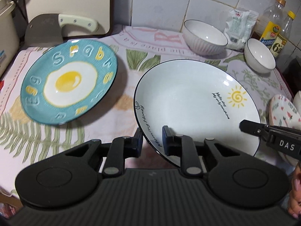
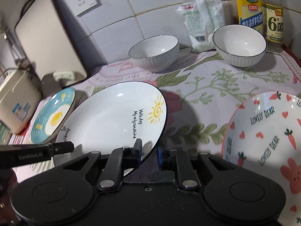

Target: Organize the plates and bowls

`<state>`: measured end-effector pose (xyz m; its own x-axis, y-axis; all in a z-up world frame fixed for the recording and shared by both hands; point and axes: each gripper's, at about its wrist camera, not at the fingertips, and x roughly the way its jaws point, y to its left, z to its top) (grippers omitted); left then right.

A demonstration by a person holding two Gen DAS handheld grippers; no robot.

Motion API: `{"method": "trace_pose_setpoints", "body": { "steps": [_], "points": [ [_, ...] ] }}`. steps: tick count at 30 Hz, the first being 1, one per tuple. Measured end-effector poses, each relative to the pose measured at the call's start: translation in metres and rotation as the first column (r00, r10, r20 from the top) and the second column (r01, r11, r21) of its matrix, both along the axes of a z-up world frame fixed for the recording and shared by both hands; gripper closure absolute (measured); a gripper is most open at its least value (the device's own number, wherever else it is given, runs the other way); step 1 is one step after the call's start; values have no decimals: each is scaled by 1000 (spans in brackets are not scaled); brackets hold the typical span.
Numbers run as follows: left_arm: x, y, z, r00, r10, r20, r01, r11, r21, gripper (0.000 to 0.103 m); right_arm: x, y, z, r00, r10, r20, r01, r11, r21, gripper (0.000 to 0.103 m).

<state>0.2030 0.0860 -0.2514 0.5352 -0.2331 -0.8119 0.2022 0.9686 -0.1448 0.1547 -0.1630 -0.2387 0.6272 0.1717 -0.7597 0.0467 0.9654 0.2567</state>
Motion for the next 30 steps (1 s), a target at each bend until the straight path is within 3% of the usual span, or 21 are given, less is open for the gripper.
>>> {"method": "trace_pose_setpoints", "body": {
  "steps": [14,20,25,30],
  "points": [
    [-17,11,-15,999,28,-45,-29,999,-30,84,-15,6,-9,999,55,-1,-55,998,-16,82],
    [-14,7,-16,998,32,-61,-32,999,-5,83,-17,6,-12,999,53,-12,-53,999,-9,82],
    [-7,4,-14,992,57,-113,-56,998,12,83,-14,12,-8,997,74,-38,-76,995,-61,80],
    [-2,0,-3,980,82,-180,-69,994,80,82,-13,26,5,990,114,-80,-127,974,-190,77]
  ]
}}
